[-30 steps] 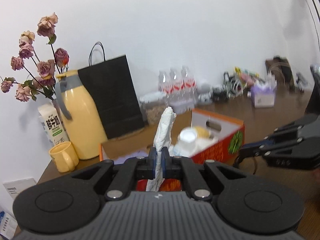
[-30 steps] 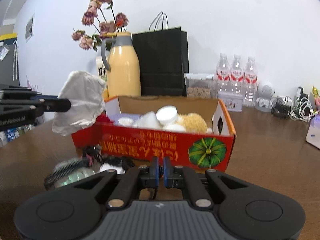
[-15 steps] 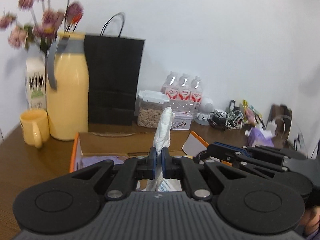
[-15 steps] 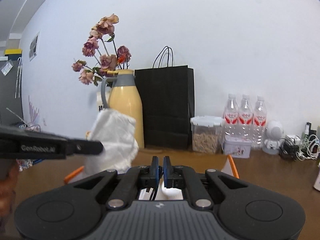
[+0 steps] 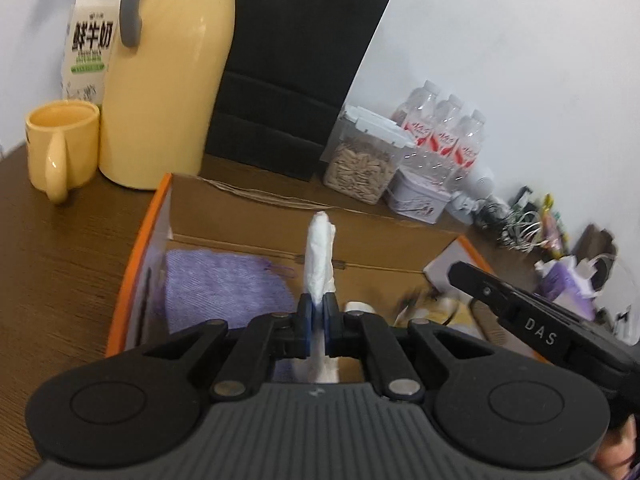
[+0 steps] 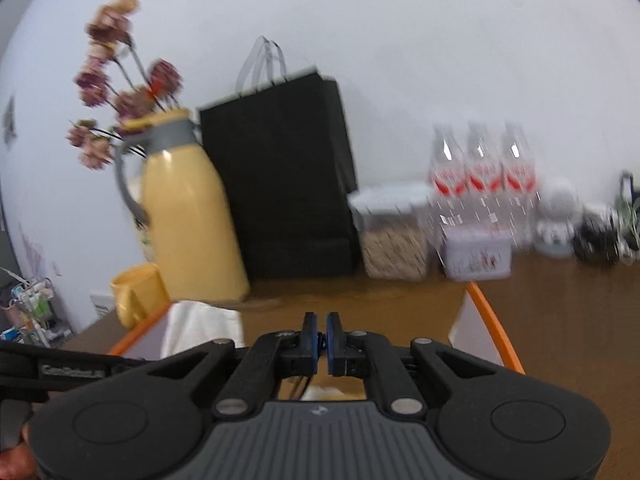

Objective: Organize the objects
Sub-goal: 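Lift the white cloth with the left tool and carry it over the box, then open the left tool to drop the white cloth into the box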

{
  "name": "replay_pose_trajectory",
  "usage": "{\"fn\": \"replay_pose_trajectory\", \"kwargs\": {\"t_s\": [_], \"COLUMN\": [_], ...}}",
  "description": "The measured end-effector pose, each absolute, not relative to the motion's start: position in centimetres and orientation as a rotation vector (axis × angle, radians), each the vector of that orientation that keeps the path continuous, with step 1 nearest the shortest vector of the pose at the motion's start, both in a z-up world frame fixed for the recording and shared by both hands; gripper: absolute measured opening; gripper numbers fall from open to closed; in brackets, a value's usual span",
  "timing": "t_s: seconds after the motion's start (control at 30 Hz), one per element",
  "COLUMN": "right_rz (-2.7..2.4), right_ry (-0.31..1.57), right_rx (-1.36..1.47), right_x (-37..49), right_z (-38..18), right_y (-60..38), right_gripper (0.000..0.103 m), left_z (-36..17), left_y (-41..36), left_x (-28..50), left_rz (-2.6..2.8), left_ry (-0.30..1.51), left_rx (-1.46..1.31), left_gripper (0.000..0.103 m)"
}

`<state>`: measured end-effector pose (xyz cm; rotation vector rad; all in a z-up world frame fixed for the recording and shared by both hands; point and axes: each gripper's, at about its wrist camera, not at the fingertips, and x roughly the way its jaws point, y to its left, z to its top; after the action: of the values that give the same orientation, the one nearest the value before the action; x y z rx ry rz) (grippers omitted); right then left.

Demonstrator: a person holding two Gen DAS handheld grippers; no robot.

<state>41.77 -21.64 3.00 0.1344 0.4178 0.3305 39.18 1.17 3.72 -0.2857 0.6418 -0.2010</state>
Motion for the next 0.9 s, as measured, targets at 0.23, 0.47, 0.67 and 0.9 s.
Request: {"fn": "replay_pose_trajectory", "kwargs": {"t_s": [0.23, 0.47, 0.67, 0.9], "right_rz": [0.287, 0.252, 0.24, 0.243], "right_ry": [0.449, 0.424, 0.405, 0.406], "right_rx": [0.087, 0.063, 0.073, 0.054], "right_x": [40.9, 39.6, 39.0, 38.3], "right_z": [2.4, 3.2, 3.6, 4.0], "right_y": [-22.0, -22.8, -23.6, -23.4], "right_gripper": [0.011, 0.07, 0.099, 0.103], "left_z": [3.8, 5.0, 5.6, 5.8], "left_y": [0.1, -1.1, -1.1, -1.2], "left_x": [37.7, 35.3, 34.6, 34.1], "left_rz": [-0.125, -0.054, -0.023, -0.017], "left_ry": [0.57, 0.388, 0.357, 0.348], "left_rx": [-0.16, -0.057, -0.064, -0.065], "left_gripper": [0.015, 0.101, 0.103, 0.103]}}
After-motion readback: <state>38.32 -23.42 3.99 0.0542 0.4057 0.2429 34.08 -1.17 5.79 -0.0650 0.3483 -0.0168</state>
